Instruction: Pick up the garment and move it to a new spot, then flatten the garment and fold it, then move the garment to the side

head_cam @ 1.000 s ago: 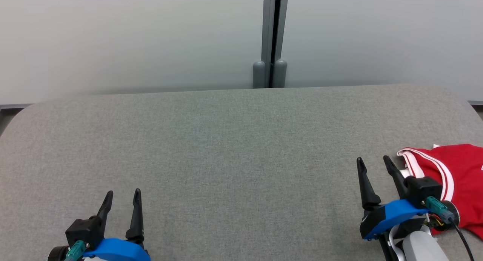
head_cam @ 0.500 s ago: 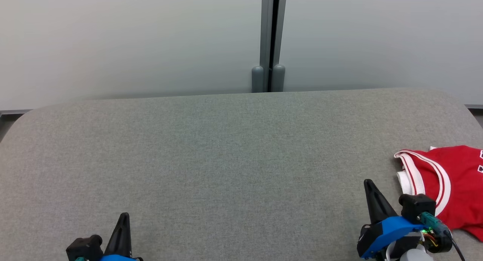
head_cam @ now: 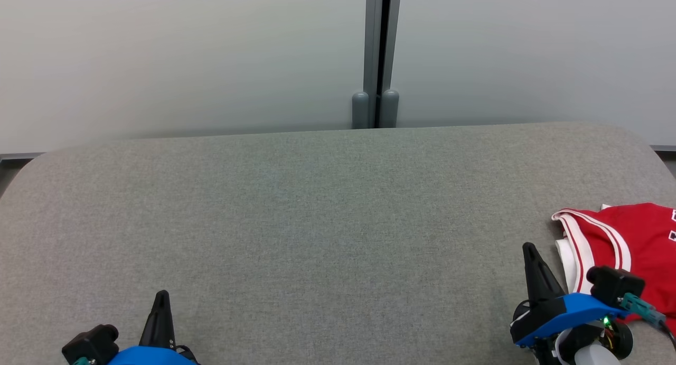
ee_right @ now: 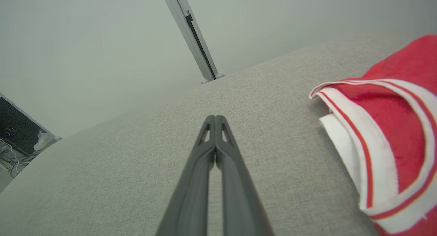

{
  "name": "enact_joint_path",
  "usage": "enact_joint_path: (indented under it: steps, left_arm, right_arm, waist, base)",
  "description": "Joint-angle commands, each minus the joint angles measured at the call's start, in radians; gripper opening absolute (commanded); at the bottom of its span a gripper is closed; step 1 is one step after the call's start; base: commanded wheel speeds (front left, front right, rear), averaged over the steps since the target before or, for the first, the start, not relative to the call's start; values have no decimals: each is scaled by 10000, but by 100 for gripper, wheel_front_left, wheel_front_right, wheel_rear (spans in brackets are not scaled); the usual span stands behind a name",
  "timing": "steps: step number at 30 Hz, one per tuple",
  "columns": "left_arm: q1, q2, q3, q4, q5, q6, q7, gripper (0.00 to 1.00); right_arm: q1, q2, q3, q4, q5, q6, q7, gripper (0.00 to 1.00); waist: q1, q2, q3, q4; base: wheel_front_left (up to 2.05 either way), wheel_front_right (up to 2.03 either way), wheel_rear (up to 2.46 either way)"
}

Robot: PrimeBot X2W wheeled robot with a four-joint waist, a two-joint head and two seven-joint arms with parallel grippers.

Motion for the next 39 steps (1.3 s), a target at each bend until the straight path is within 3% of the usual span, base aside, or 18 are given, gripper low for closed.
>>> enact_joint_path:
  steps: [1,39]
  left_arm:
    - [-340,29,89,-245,-361,6,83,0]
    - [-597,-163,563,-1244,-5208,14,1393,0]
  right_arm:
    - [-2,-54,-44,-273,415,2,97,0]
    - [418,-101,-371,-1510,5779,1,1401,0]
  waist:
    - [0,0,2,2]
    - [0,0,50,19]
  base:
    - [0,0,0]
    - [0,0,0]
